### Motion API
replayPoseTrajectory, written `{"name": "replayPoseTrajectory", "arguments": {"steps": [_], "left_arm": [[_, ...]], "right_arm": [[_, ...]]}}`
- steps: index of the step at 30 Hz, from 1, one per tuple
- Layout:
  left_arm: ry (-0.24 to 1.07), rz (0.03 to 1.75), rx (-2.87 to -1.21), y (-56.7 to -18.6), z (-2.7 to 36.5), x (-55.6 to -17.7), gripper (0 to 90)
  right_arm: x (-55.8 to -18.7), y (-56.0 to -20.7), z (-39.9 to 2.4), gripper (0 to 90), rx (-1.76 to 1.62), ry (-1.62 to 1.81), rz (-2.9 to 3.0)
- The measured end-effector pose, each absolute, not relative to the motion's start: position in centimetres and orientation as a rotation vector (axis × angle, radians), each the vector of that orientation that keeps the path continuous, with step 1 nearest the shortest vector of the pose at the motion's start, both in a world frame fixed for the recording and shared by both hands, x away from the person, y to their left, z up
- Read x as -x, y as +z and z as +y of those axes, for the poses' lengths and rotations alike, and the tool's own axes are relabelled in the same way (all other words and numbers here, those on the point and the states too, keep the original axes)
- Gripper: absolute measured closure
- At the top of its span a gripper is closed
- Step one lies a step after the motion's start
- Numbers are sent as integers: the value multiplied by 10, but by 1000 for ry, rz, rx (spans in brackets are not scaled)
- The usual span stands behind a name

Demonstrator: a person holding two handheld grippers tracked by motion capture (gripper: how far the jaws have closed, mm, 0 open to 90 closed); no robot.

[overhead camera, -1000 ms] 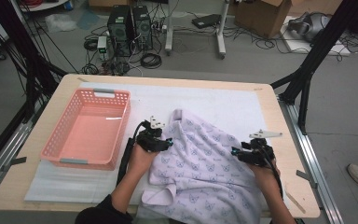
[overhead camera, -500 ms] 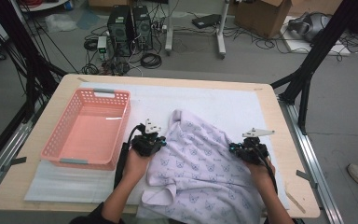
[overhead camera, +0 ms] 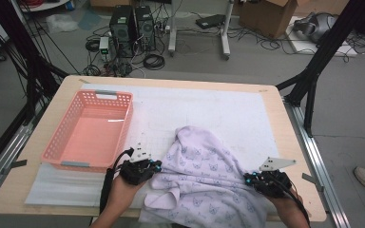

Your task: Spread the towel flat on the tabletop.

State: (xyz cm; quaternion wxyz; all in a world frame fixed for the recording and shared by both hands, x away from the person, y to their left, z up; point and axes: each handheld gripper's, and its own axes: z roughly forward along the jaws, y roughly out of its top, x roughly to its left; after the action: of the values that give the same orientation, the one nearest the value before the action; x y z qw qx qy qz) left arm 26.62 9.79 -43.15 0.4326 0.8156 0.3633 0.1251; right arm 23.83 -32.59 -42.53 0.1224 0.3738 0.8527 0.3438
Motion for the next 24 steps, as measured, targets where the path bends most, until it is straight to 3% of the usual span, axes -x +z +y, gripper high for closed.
{"name": "replayPoseTrajectory", "arguments": {"steps": [1,3,5,7,12,14,21,24], "left_arm": [[307,901,-2028,-431,98,-267,852],[309,909,-2004,-427,96,-272,700],[326,918,-1969,-421,93,-281,598],[339,927,-1953,-415,89,-294,541],[320,990,-1954,-411,78,-334,529],[325,995,-1992,-413,71,-346,563],[317,1001,-2096,-430,49,-372,568],[307,986,-2134,-433,43,-379,696]], "right_arm": [[-237,-426,-328,858,-1090,1019,2482],[-237,-424,-329,836,-1094,1061,2452],[-241,-419,-329,738,-1103,1115,2397],[-247,-414,-327,695,-1108,1149,2347],[-260,-407,-323,642,-1129,1194,2283],[-264,-408,-322,624,-1134,1194,2272],[-270,-412,-322,620,-1142,1187,2281],[-272,-414,-323,606,-1148,1176,2283]]}}
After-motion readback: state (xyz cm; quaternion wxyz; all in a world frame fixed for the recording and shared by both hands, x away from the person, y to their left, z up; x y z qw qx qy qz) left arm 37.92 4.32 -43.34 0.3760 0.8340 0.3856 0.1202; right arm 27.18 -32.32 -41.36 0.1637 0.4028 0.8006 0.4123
